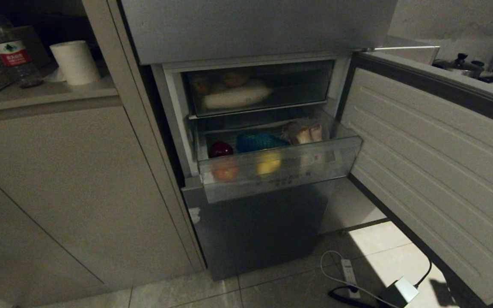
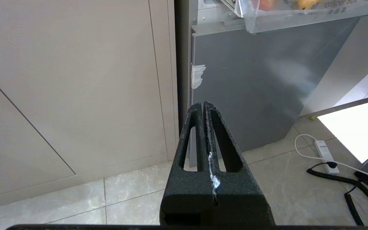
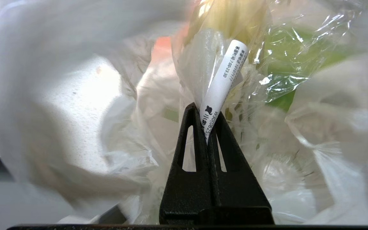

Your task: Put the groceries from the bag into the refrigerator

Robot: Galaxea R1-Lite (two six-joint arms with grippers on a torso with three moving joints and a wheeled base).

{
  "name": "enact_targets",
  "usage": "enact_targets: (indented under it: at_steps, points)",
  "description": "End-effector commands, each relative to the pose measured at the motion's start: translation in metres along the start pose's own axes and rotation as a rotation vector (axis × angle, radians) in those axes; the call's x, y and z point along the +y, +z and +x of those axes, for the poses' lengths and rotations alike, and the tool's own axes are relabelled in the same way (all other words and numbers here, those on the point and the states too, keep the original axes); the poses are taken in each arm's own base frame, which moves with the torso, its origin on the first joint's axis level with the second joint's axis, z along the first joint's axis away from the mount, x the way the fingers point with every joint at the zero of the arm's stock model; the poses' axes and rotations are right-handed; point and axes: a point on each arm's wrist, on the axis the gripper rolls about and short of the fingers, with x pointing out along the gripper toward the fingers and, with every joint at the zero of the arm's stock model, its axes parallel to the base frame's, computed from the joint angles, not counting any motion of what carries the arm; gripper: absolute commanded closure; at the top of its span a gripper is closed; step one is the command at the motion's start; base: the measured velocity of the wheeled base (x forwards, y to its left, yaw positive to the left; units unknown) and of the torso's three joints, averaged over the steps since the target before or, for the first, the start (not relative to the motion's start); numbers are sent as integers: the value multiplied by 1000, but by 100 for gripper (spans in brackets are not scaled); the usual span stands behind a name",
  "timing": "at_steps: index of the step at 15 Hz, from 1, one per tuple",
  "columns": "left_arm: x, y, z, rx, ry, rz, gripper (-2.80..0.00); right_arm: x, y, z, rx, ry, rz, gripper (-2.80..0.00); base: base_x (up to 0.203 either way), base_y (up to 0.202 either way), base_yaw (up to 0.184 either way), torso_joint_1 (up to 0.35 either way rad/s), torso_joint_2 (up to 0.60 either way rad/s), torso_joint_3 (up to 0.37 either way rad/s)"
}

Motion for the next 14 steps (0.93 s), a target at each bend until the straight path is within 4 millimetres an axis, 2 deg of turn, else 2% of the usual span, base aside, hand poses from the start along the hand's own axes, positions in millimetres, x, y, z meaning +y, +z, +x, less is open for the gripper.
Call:
enact_targets:
  at_steps: [1,5,7,10,14]
  points:
    - [0,0,0,-1,0,0,0,25,-8,-33,-77,-4,-55,0,0,0,0,0,0,0]
    - [0,0,0,-1,0,0,0,45,-13,-60,-179,13,-130,0,0,0,0,0,0,0]
    - [0,0,0,-1,0,0,0,47,-7,-63,-231,13,-169,0,0,0,0,0,0,0]
    - [0,0,0,-1,0,0,0,50,0,-54,-245,59,-205,0,0,0,0,0,0,0]
    - [0,0,0,-1,0,0,0,49,23,-29,-310,106,-225,0,0,0,0,0,0,0]
